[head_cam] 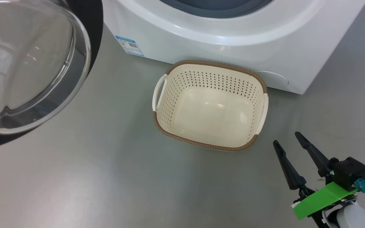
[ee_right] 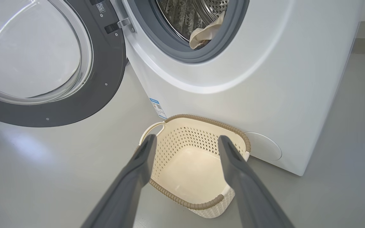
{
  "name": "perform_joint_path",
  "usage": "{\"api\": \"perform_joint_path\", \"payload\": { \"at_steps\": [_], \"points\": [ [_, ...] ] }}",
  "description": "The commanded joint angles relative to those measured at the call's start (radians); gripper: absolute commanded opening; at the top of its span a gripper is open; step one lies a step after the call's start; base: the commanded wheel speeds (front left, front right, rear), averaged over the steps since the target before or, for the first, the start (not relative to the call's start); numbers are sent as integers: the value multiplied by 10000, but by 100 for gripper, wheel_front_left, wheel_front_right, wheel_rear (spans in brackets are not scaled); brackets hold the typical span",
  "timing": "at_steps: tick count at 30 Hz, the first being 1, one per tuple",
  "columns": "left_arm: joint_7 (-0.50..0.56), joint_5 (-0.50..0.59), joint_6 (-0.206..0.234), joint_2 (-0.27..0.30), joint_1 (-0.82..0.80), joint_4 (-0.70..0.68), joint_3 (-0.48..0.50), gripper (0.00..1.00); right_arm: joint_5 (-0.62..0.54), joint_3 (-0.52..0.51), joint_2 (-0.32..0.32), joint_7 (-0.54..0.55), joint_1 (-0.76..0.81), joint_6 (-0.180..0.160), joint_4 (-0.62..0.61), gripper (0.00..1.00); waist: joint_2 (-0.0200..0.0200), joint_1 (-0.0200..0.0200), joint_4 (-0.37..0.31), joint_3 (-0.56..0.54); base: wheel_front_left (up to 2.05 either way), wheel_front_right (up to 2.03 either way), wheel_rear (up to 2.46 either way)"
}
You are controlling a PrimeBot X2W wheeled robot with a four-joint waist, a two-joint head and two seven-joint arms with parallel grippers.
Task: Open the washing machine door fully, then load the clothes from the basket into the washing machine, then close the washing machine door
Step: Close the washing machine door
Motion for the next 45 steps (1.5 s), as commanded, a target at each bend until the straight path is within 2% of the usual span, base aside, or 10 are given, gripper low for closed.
{"api": "perform_joint_path", "payload": {
  "at_steps": [1,13,45],
  "points": [
    [35,23,-17,755,-156,-138,179,0,-105,276,-39,-49,-107,16,-245,100,0,0,-9,32,0,0,0],
    [-35,24,-17,674,9,-249,-43,0,-73,332,-63,-49,-301,16,-235,100,0,0,-132,91,0,0,0],
    [3235,-744,-17,829,450,-796,-841,0,-7,155,425,-49,-17,16,-156,100,0,0,-124,-917,0,0,0]
  ]
}}
